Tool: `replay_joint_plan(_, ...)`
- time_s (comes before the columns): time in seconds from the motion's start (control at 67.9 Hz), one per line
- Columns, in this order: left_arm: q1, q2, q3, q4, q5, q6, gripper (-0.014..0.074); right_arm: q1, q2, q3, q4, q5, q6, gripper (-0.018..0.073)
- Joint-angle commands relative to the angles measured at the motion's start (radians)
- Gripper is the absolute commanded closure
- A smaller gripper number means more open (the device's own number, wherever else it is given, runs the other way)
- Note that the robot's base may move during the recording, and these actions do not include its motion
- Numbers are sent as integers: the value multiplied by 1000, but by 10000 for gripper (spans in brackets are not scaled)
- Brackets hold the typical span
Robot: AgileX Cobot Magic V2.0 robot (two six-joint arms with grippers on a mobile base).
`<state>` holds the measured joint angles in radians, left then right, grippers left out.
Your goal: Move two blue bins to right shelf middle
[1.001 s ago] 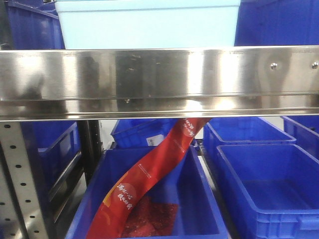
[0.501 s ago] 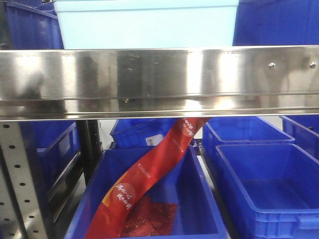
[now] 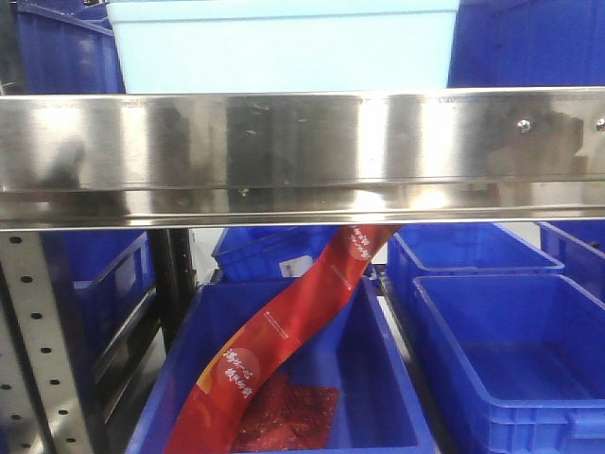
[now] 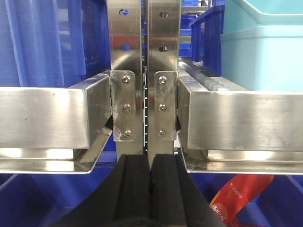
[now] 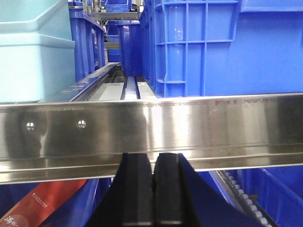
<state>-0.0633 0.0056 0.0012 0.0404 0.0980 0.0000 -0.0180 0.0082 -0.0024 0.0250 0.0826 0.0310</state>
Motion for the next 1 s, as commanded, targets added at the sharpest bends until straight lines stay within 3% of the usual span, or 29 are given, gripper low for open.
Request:
replay_joint_plan(0.0,1,-6,-1,-5,-18,0,707,0,-8,2,-1,-14,-7,721)
replay_joint_plan(0.987,1,-6,-1,-5,-18,0,707,0,-8,2,-1,-14,-7,721)
